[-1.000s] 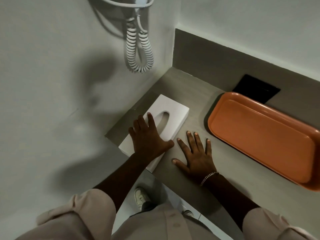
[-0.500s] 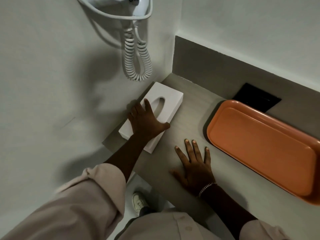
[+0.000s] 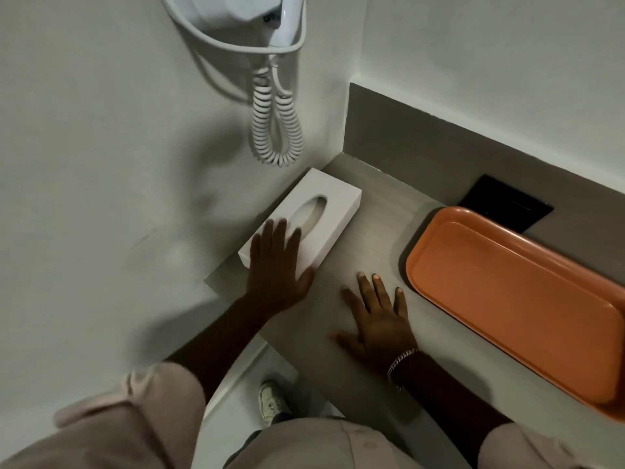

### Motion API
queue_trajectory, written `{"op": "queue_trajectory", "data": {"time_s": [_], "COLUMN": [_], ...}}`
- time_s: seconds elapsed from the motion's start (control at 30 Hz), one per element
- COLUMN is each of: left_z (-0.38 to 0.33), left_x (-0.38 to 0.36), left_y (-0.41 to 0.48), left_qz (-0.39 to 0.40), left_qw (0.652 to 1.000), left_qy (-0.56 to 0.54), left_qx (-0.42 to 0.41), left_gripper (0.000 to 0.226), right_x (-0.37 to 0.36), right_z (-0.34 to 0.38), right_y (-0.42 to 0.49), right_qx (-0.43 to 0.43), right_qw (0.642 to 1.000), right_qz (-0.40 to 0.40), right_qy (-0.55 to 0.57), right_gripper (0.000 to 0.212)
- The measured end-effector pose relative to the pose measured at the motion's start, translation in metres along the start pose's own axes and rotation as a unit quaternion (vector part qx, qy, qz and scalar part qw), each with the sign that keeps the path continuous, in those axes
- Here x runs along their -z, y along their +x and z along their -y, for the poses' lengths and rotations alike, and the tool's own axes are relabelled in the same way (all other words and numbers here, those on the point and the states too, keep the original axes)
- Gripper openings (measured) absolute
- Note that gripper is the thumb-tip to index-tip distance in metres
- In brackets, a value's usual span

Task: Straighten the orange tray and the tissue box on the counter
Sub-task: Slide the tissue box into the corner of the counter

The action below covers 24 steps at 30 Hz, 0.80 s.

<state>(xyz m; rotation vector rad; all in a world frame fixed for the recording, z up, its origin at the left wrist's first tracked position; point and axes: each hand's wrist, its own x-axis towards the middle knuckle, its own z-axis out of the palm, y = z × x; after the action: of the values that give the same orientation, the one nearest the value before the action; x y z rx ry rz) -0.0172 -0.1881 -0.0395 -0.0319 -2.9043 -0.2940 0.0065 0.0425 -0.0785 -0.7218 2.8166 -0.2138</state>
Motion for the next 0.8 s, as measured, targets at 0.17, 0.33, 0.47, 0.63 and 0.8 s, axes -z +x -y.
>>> {"op": "queue_trajectory", "data": {"time_s": [0.17, 0.33, 0.47, 0.63, 0.8], "left_z": [0.008, 0.016, 0.019, 0.026, 0.029], "left_x": [-0.011, -0.014, -0.020, -0.023, -0.019], "left_y": [-0.059, -0.062, -0.058, -0.039, -0.007], "left_qz": [-0.021, 0.030, 0.030, 0.046, 0.071], "left_qw": [0.995, 0.993, 0.993, 0.991, 0.988], "left_qy": [0.012, 0.042, 0.039, 0.043, 0.047], "left_qx": [-0.093, -0.103, -0.107, -0.116, -0.128], "left_gripper": [0.073, 0.080, 0.082, 0.086, 0.089], "right_x": [0.039, 0.052, 0.045, 0.048, 0.057], "right_z": [0.006, 0.004, -0.001, -0.008, -0.020], "right_y": [0.056, 0.093, 0.097, 0.112, 0.132], "right_qx": [0.102, 0.163, 0.173, 0.165, 0.148], "right_qw": [0.991, 0.984, 0.983, 0.985, 0.987], "right_qz": [-0.081, -0.037, -0.039, -0.027, -0.019], "right_qy": [-0.010, -0.059, -0.055, -0.053, -0.058], "right_gripper": [0.091, 0.094, 0.098, 0.103, 0.105]}}
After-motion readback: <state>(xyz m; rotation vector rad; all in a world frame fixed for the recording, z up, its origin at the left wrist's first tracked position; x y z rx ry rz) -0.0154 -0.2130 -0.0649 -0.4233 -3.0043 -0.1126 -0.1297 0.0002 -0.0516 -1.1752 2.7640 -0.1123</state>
